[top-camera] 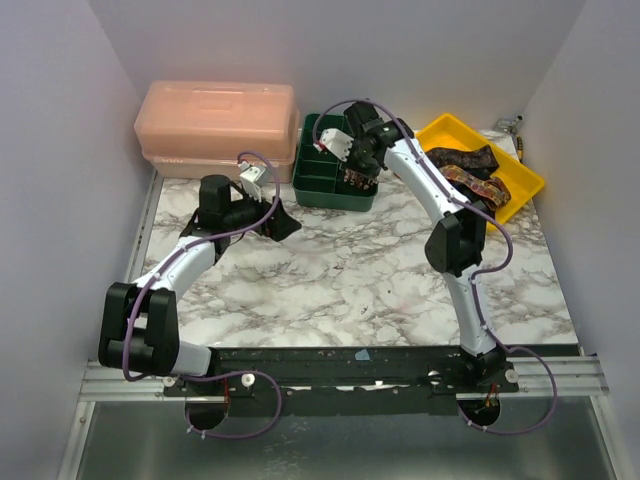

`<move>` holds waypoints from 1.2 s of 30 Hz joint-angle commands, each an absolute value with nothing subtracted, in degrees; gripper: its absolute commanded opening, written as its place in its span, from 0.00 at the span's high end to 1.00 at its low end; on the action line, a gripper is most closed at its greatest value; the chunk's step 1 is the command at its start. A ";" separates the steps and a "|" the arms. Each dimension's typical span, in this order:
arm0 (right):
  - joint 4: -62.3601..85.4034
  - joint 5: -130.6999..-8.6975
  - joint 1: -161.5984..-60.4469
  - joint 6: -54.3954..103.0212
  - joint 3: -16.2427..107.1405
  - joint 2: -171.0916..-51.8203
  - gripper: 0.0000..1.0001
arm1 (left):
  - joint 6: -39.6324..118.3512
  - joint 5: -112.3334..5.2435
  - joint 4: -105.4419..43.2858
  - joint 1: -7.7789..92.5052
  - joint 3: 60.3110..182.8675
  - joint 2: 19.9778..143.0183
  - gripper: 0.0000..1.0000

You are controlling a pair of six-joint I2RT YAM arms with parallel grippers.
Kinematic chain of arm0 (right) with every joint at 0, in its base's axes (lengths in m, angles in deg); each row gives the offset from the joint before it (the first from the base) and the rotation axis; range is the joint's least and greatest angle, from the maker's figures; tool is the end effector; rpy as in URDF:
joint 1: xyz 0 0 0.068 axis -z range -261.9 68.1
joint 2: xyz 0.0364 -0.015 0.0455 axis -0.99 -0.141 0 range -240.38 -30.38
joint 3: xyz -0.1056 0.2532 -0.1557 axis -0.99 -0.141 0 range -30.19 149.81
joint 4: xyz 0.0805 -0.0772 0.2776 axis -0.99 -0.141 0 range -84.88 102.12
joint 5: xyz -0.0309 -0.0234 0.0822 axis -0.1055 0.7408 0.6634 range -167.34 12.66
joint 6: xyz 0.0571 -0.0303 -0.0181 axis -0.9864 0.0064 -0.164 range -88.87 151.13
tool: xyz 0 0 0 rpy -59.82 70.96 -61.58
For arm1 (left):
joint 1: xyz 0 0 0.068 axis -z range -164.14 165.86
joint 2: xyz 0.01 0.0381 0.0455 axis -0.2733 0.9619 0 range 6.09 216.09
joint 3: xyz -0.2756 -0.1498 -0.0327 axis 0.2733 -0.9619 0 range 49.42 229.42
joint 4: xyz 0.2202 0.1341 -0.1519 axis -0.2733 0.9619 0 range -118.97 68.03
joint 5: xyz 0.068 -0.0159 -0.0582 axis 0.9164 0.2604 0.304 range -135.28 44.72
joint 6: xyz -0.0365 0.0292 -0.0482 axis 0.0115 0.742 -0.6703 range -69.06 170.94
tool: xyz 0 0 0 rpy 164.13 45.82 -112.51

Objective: Roll the ties
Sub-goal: Place the tie in the storage box.

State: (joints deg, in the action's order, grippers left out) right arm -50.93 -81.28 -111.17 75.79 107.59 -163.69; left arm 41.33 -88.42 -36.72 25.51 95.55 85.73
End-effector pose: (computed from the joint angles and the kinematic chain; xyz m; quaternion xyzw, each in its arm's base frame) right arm 0.5050 0.2789 0.3107 -0.5711 0.7743 -0.0691 0.2637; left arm 0.3263 -0.0925 0.2598 0.1957 0.7876 -0.3896 0.4354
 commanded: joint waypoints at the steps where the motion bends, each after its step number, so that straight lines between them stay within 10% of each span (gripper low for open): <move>1: -55.19 -81.21 -112.90 79.41 106.31 -164.67 1.00 | 40.04 -89.43 -39.24 24.57 94.43 84.36 0.02; 29: -55.25 -81.60 -115.34 87.85 103.91 -171.92 0.99 | 38.23 -91.11 -41.33 22.18 93.89 86.16 0.02; 36: -52.84 -83.63 -115.30 86.78 104.45 -168.16 0.69 | 39.23 -89.97 -39.80 21.78 94.84 86.54 0.02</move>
